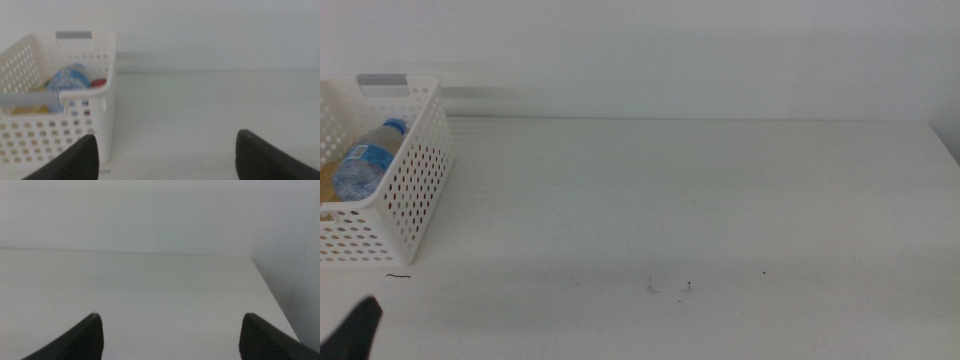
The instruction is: Use arms to grab the bottles and put them into the dustbin to the left of the table.
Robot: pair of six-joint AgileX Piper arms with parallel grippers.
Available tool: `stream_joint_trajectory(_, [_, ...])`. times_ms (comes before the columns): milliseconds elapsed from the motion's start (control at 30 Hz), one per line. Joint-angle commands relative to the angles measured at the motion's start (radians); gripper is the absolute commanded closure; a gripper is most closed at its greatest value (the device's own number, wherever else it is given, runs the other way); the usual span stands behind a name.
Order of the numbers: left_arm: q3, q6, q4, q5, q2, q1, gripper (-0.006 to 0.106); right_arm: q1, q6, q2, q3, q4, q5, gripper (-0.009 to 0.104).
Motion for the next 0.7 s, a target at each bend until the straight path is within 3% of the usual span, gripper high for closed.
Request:
stream_joint_trajectory(0, [0.048, -0.005, 0.003, -0.011, -0.038, -0.001, 0.007, -0.010, -0.006, -0.073, 0.036, -0.016, 0.018, 0.002])
stream_joint_trajectory(100, [0.089, -0.005, 0.003, -0.025, -0.038, -0.001, 0.007, -0.010, -0.006, -0.136, 0.079, -0.060, 0.039, 0.002])
stream_joint_trajectory(367, [0.089, 0.000, -0.021, 0.009, -0.038, -0.001, 0.007, -0.010, -0.006, -0.179, 0.115, -0.062, 0.068, 0.002])
stream_joint_trajectory(667, [0.089, -0.003, -0.019, 0.010, -0.038, -0.001, 0.007, -0.010, -0.006, -0.179, 0.115, -0.053, -0.016, 0.002])
